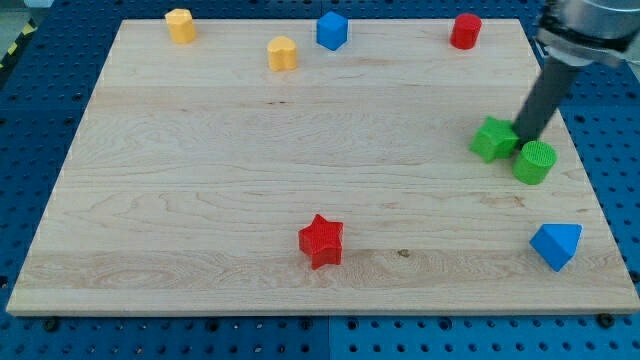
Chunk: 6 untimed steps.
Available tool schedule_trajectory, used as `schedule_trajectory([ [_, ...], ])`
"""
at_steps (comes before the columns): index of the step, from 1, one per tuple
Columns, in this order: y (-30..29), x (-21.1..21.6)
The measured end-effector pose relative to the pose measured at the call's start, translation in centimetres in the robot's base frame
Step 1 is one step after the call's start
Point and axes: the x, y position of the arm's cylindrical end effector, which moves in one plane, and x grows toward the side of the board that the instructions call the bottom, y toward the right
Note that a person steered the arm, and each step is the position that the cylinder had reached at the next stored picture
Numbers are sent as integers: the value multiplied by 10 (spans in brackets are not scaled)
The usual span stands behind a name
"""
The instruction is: Slide green star towards center
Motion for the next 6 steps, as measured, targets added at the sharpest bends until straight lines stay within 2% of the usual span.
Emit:
schedule_trajectory([
  [6, -263, -6],
])
